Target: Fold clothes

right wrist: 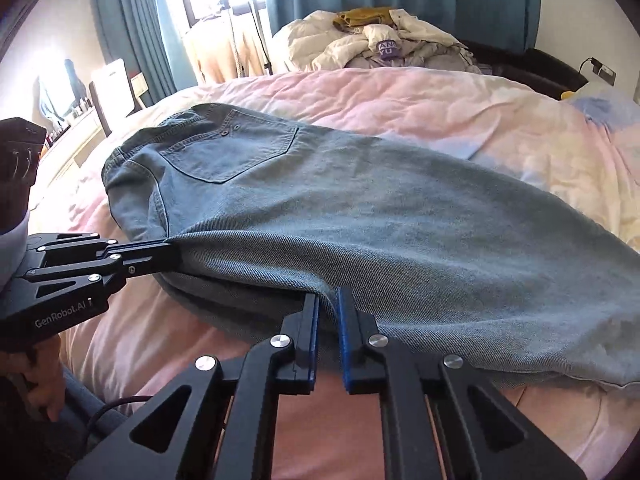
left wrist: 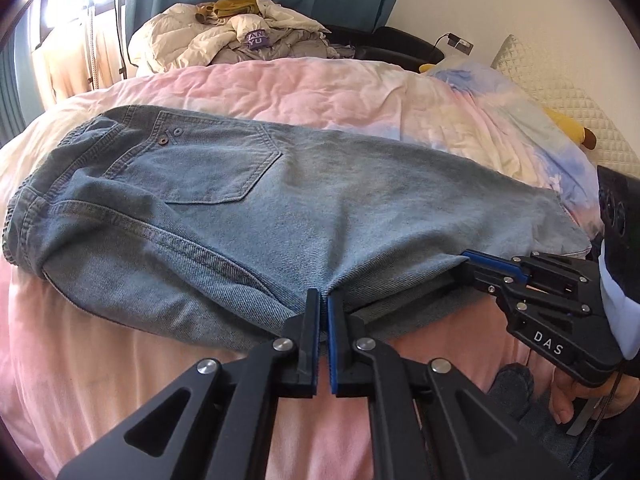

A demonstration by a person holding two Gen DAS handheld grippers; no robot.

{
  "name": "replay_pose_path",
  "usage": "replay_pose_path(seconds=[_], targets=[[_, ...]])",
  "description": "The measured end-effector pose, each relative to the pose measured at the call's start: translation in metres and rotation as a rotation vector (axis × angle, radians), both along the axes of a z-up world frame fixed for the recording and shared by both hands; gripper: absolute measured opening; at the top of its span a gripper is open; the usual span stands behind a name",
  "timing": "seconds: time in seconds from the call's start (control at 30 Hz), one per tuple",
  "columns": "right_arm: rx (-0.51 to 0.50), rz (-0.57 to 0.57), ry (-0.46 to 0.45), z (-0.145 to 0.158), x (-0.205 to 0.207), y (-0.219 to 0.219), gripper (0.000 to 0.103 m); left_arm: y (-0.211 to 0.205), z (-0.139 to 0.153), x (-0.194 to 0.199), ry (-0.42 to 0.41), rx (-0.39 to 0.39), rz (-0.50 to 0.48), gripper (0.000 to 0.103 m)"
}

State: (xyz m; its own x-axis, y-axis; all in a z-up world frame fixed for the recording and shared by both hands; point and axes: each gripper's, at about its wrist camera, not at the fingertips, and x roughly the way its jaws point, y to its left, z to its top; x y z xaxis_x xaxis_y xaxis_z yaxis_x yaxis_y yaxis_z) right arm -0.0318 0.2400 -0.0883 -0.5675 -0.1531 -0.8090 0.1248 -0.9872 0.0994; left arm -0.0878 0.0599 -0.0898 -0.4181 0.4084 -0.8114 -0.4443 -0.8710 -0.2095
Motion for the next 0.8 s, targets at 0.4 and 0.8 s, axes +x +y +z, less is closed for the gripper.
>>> replay_pose_path(seconds=[0.4,0.8], targets=[[0.005,0.0,-0.174,-0.038,-0.019,-0.002,0.009,0.007,-0.03,-0.003,-0.068,-0.072,-0.012,0.003],[-0.142,-0.122,-0.09,0.002,0.007,0.034,0.02,-0.02,0.008,0.016,-0.067,0.167,0.08,0.011]])
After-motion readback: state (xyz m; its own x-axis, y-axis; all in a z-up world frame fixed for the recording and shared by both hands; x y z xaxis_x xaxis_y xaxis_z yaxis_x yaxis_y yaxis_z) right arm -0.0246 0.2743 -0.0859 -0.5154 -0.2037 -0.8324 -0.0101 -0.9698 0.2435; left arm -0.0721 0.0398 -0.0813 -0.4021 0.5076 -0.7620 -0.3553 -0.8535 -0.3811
